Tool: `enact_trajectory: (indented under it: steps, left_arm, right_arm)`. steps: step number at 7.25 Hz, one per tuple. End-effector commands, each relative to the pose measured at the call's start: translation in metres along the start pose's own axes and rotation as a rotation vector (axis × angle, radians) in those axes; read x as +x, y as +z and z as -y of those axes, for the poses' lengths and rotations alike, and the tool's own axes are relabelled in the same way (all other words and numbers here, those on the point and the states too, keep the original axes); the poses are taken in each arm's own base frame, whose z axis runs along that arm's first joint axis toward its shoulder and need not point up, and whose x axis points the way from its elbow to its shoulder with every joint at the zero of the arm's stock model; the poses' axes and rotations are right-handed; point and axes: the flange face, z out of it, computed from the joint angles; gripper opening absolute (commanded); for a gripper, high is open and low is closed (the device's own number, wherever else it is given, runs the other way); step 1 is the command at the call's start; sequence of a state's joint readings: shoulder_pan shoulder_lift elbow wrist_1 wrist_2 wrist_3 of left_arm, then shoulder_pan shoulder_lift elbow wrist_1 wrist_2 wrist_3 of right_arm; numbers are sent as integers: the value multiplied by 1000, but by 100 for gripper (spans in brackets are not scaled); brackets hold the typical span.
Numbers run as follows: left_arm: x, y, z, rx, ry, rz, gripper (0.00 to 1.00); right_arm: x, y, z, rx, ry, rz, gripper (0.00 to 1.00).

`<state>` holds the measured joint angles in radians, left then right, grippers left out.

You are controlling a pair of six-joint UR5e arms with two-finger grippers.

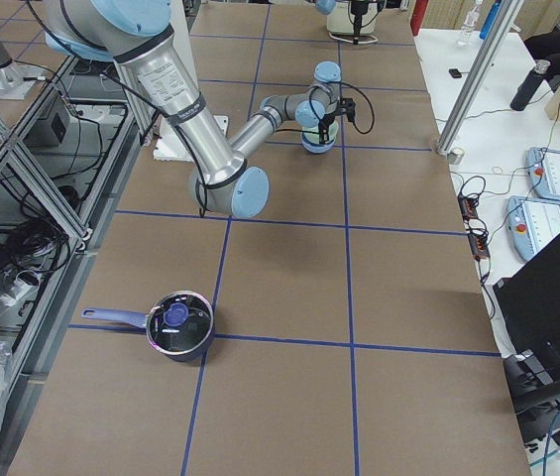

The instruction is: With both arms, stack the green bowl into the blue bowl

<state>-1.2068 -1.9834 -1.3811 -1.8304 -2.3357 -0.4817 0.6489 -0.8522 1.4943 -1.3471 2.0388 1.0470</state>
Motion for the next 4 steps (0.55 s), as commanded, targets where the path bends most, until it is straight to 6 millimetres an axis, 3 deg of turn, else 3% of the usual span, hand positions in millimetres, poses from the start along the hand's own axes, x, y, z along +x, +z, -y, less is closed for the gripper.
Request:
enact_trajectory:
  steps: [1,4]
  left_arm:
    - [0,1,0,-2,0,0,97]
    - [-1,2,0,-2,0,0,97]
  right_arm:
    - [1,3,1,1,0,1,11]
    - [2,4,2,2,2,-2,12]
